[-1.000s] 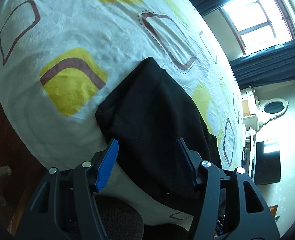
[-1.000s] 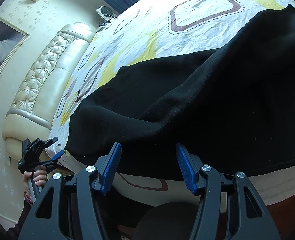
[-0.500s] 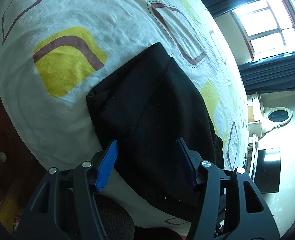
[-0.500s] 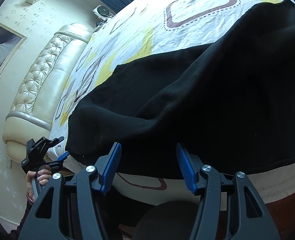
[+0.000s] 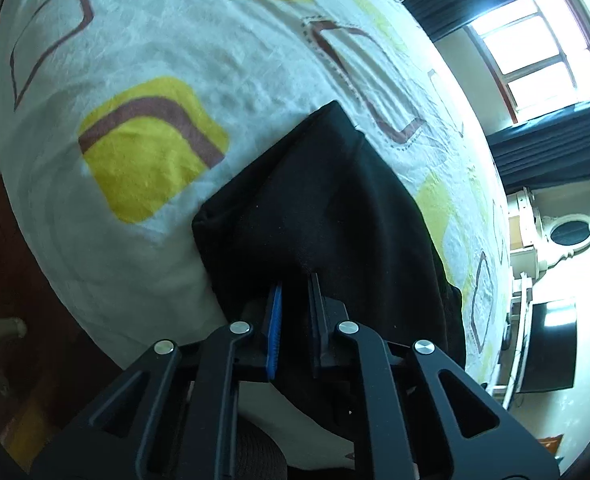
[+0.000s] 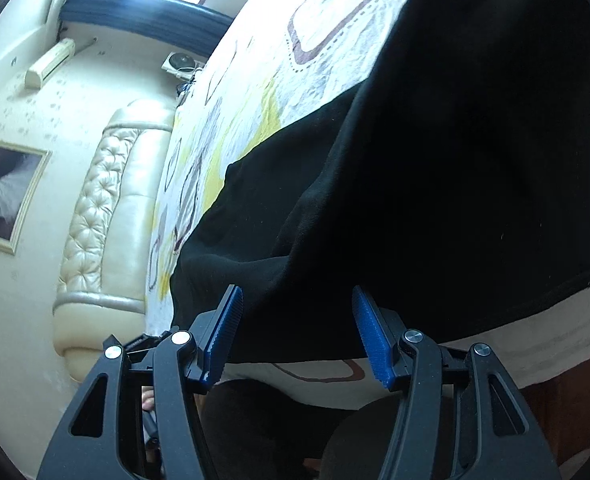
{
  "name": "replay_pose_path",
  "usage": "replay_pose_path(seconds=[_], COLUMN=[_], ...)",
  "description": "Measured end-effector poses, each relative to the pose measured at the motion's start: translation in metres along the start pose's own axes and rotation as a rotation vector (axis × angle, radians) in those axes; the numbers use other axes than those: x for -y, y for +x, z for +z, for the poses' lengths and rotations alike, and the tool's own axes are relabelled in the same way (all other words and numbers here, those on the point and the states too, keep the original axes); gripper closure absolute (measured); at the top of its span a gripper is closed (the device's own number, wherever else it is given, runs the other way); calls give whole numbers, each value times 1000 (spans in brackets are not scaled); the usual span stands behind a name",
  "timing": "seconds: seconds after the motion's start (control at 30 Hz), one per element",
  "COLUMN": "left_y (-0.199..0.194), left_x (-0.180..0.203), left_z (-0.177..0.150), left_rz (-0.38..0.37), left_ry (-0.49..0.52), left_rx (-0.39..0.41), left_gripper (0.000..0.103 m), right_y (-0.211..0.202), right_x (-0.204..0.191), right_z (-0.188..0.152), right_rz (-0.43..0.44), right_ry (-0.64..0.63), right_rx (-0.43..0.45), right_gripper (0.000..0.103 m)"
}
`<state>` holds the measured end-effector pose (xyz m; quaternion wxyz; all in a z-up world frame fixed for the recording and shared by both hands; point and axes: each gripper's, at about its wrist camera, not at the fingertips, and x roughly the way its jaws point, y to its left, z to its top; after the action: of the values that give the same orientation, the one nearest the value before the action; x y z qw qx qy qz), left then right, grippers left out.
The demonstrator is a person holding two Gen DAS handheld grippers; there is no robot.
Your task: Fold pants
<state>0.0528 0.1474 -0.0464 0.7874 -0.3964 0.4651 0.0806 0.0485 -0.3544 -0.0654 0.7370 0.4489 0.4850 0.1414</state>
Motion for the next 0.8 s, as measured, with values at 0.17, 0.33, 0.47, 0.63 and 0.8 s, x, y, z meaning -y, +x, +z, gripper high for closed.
replay_pose_path(seconds=[0.17,0.33,0.47,0.63,0.8], left_y=[-1,-2,-2,0,4], left_x=[3,-6,-12,-20,-19], left_z=[1,4,6,6,5], left_rz=[29,29,40,41,57], left_ry=[32,-2,-11,-25,3], left_rx=[19,13,10,-4,-14], left_gripper=[93,93,93,93,90], right_y=[11,26,37,40,15], right_x=[0,-7,0,0,8], right_z=[-8,-12,-10,-23,-19], right_rz=[72,71,14,-31,7], right_ry=[82,123,161,144,189], right_rx=[-15,-20,-6,-29,-41], right_gripper=[46,49,89,93,82])
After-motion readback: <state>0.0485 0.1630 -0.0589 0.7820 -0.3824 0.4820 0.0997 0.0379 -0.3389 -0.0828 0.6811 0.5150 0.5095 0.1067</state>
